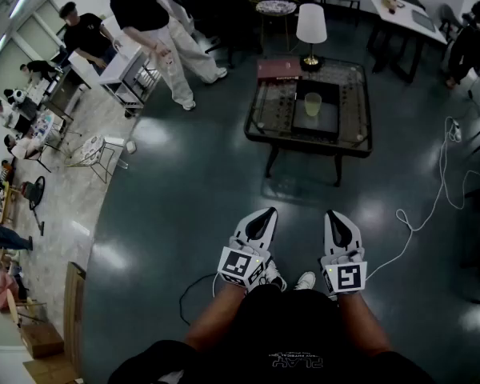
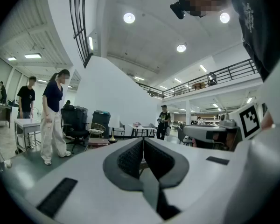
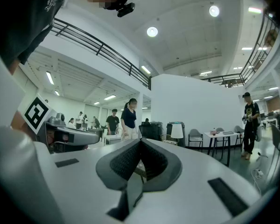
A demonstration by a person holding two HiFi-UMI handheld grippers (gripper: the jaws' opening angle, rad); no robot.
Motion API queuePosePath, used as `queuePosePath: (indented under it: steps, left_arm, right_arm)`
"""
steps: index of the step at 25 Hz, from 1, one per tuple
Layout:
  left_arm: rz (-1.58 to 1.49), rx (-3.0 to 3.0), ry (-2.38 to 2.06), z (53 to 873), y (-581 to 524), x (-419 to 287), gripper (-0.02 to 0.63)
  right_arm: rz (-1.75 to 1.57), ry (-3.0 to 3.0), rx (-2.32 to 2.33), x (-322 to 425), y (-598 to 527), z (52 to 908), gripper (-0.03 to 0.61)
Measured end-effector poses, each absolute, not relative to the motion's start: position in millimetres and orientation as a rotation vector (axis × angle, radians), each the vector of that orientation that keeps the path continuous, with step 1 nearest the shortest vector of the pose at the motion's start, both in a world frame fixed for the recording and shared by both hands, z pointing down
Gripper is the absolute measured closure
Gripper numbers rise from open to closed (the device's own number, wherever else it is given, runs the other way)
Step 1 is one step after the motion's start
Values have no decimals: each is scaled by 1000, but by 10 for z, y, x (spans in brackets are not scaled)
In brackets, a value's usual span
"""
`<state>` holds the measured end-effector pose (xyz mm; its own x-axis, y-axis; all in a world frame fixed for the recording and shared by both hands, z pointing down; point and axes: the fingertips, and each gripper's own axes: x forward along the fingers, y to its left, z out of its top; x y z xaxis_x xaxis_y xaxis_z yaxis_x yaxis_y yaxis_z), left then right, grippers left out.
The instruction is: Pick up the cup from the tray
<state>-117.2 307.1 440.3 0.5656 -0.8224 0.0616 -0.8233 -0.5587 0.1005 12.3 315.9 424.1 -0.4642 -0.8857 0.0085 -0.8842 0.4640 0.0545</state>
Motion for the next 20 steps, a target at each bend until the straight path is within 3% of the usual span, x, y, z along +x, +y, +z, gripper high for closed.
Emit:
queuePosePath:
  steps: [20]
  left_arm:
    - [43, 2665, -1393, 4523, 2995, -1246, 601]
  right_arm:
    - [-96, -2685, 1614, 66, 3090, 4301, 568]
